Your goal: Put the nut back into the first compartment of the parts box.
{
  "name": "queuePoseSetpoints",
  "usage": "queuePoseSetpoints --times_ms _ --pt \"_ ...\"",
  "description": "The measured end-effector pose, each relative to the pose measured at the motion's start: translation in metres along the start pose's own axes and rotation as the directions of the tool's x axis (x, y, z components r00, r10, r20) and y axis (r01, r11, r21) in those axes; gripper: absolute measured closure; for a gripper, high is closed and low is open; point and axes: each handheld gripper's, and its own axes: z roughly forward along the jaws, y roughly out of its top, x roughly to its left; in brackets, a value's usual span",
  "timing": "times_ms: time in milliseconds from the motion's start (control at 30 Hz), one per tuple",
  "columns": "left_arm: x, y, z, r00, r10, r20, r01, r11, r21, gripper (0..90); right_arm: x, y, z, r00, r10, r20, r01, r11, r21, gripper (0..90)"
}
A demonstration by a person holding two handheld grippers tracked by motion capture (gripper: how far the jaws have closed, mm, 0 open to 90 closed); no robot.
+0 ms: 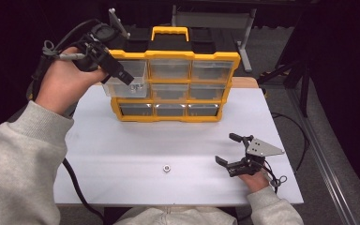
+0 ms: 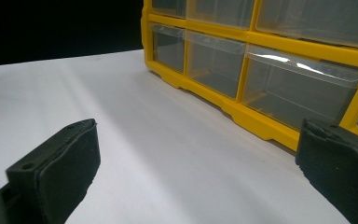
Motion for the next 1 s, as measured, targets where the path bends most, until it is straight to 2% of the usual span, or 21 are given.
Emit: queuePoseSetpoints --times_ms 33,200,367,400,533,667,733,767,833,1000 --pt "0.000 0.000 0.000 1.0000 0.000 0.000 0.000 1.0000 0.000 25.6 0.000 0.000 0.000 1.0000 0.000 0.000 0.000 1.0000 0.000 0.4" --pt "-0.025 -0.011 0.015 0.9963 0.085 0.013 -0.085 0.9964 0.009 23.3 0.000 0.000 0.000 1.0000 0.000 0.002 0.000 1.0000 0.002 0.4" --pt "-0.040 -0.019 0.035 0.9891 0.140 0.044 -0.141 0.9896 0.027 20.2 0.000 0.000 0.000 1.0000 0.001 -0.001 -0.001 1.0000 0.003 0.4" --pt "-0.044 -0.021 0.041 0.9858 0.159 0.054 -0.161 0.9866 0.030 19.8 0.000 0.000 0.000 1.0000 0.002 -0.001 -0.002 1.0000 0.002 0.4" --pt "-0.052 -0.027 0.057 0.9792 0.183 0.088 -0.186 0.9821 0.029 19.3 0.000 0.000 0.000 1.0000 0.003 -0.003 -0.003 1.0000 0.003 0.4" --pt "-0.057 -0.036 0.078 0.9738 0.184 0.134 -0.184 0.9828 -0.015 21.0 0.000 0.000 0.000 1.0000 0.003 -0.004 -0.003 1.0000 0.006 0.5" --pt "-0.062 -0.040 0.095 0.9688 0.191 0.158 -0.192 0.9813 -0.005 21.3 0.000 -0.001 0.001 1.0000 0.003 -0.004 -0.003 1.0000 0.008 0.5" --pt "-0.062 -0.040 0.095 0.9688 0.191 0.158 -0.192 0.9813 -0.005 21.3 0.000 -0.001 0.001 1.0000 0.003 -0.004 -0.003 1.0000 0.008 0.5" --pt "-0.066 -0.042 0.109 0.9651 0.196 0.173 -0.202 0.9792 0.017 21.2 0.000 0.000 0.001 1.0000 0.002 -0.003 -0.002 1.0000 0.008 0.5" --pt "-0.075 -0.048 0.135 0.9583 0.208 0.196 -0.215 0.9763 0.018 20.9 0.000 -0.001 0.001 1.0000 0.002 -0.003 -0.002 0.9999 0.010 0.5"
